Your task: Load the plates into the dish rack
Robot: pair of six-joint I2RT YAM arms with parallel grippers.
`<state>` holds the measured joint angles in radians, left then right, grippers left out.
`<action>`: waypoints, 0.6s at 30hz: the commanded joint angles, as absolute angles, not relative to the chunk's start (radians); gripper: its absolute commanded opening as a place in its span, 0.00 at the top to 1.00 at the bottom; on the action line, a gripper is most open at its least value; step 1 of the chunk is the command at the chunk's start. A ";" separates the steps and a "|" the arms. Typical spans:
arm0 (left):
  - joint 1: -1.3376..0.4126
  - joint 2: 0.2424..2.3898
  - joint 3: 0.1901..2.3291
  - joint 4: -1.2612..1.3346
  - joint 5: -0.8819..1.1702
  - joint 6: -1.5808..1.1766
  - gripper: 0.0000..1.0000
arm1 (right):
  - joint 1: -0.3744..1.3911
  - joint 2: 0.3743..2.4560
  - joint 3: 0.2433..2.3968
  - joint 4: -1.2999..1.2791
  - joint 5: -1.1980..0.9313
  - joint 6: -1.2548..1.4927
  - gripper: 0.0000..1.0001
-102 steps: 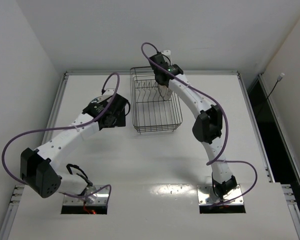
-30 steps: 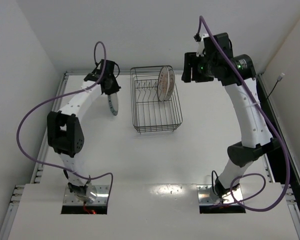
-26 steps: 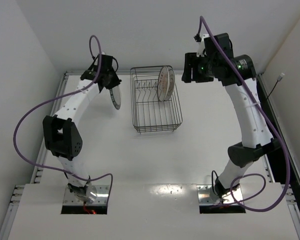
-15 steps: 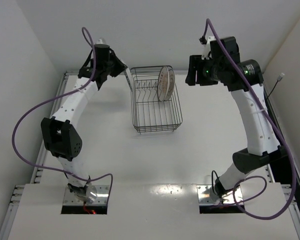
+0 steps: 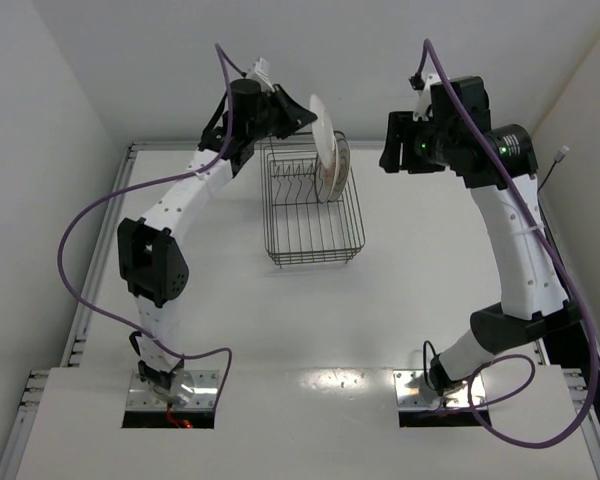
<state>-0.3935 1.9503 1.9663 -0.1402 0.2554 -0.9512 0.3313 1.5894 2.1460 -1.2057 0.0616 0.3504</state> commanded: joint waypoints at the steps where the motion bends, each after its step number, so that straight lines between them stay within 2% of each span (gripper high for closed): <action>1: -0.393 1.965 1.993 -0.103 0.276 -0.942 1.00 | 0.321 1.552 2.141 -1.177 0.092 0.339 0.46; 18: -0.393 2.042 1.947 -0.184 0.199 -0.864 1.00 | 0.293 1.543 2.121 -1.186 0.101 0.339 0.46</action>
